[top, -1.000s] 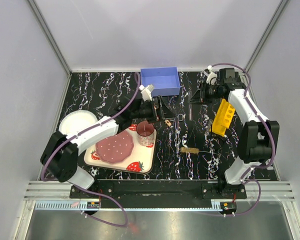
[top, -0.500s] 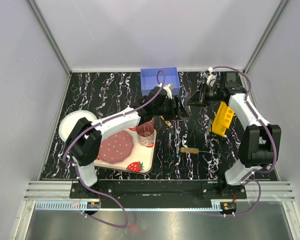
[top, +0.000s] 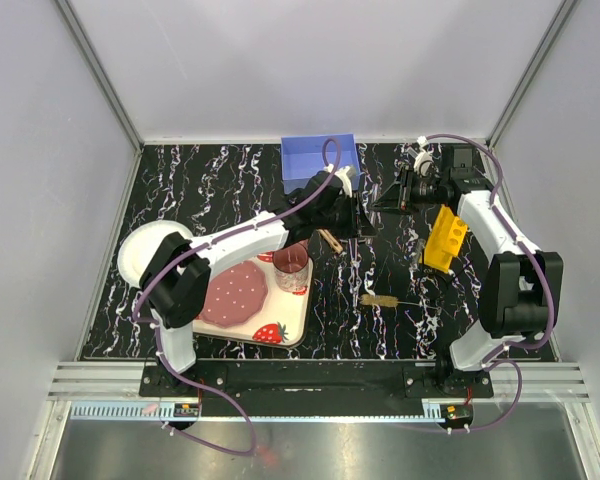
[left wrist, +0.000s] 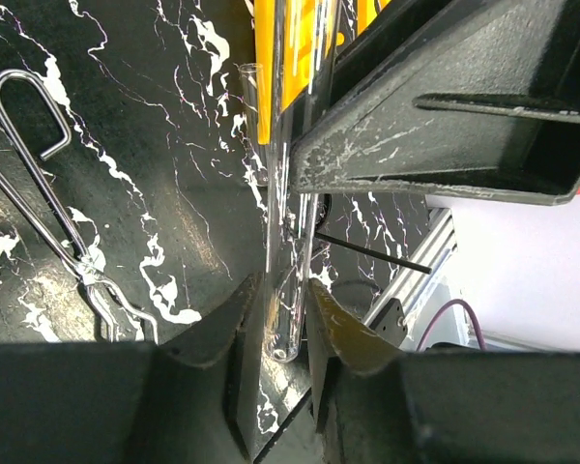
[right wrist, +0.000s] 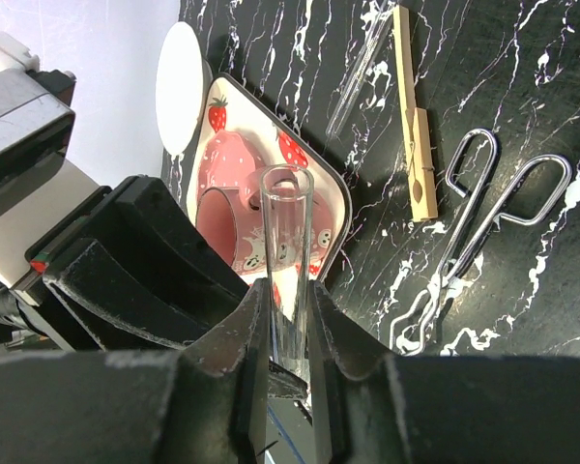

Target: Organize the chemistry lab equipment

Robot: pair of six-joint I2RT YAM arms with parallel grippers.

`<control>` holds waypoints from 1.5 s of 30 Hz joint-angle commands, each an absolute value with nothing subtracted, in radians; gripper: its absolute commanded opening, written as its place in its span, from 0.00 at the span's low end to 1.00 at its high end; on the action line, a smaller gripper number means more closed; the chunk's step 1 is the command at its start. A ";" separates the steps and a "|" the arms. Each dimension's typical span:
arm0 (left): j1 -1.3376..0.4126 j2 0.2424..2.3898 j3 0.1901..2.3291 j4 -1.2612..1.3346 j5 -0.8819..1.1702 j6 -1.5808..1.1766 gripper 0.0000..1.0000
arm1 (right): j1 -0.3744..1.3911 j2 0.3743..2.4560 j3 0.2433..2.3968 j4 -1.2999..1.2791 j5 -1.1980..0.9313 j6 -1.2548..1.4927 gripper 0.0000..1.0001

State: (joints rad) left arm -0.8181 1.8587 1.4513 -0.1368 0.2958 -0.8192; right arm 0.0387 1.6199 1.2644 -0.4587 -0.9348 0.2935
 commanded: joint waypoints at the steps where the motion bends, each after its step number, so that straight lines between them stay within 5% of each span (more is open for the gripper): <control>1: -0.816 1.856 1.480 -0.141 0.275 -0.775 0.22 | 0.037 1.566 1.262 -0.431 -0.983 0.313 0.23; 10: -0.816 1.790 1.421 -0.141 0.252 -0.629 0.11 | 0.037 1.533 1.236 -0.439 -0.989 0.226 0.25; 14: -0.816 1.726 1.332 -0.126 0.238 -0.497 0.10 | 0.037 1.513 1.238 -0.515 -1.003 0.106 0.37; 18: -0.816 1.642 1.260 -0.133 0.235 -0.393 0.09 | 0.037 1.494 1.278 -0.659 -1.040 -0.104 0.80; 21: -0.816 1.586 1.195 -0.123 0.248 -0.342 0.09 | 0.037 1.500 1.310 -0.748 -1.074 -0.201 0.98; 39: -0.839 1.486 1.066 -0.026 0.371 -0.311 0.09 | 0.172 1.781 1.598 -1.084 -1.141 -0.244 1.00; 45: -0.844 1.482 1.049 -0.025 0.368 -0.308 0.09 | 0.189 1.810 1.609 -1.095 -1.177 -0.221 0.79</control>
